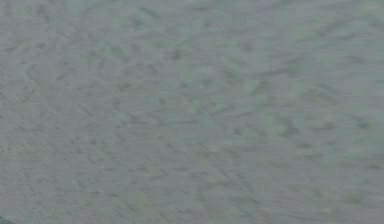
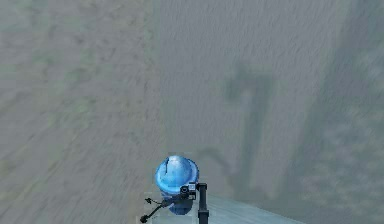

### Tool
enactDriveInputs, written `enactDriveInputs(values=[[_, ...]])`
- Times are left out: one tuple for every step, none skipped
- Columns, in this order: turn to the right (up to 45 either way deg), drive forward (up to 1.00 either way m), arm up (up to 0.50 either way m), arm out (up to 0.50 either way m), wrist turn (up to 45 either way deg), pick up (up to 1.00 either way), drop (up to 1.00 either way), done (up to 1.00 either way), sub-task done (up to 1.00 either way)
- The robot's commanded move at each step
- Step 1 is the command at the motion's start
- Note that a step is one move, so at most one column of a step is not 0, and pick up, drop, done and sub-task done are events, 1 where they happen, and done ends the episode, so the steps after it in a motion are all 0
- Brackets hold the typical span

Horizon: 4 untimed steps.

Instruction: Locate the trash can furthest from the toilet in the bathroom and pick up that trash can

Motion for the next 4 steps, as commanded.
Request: enactDriveInputs(values=[[0.0, 0.0, 0.0, 0.0, 45.0, 0.0, 0.0, 0.0, 0.0], [0.0, 0.0, 0.0, 0.0, 27.0, 0.0, 0.0, 0.0, 0.0], [0.0, 0.0, 0.0, 0.0, 0.0, 1.0, 0.0, 0.0, 0.0], [0.0, 0.0, 0.1, 0.0, 0.0, 0.0, 0.0, 0.0, 0.0]])
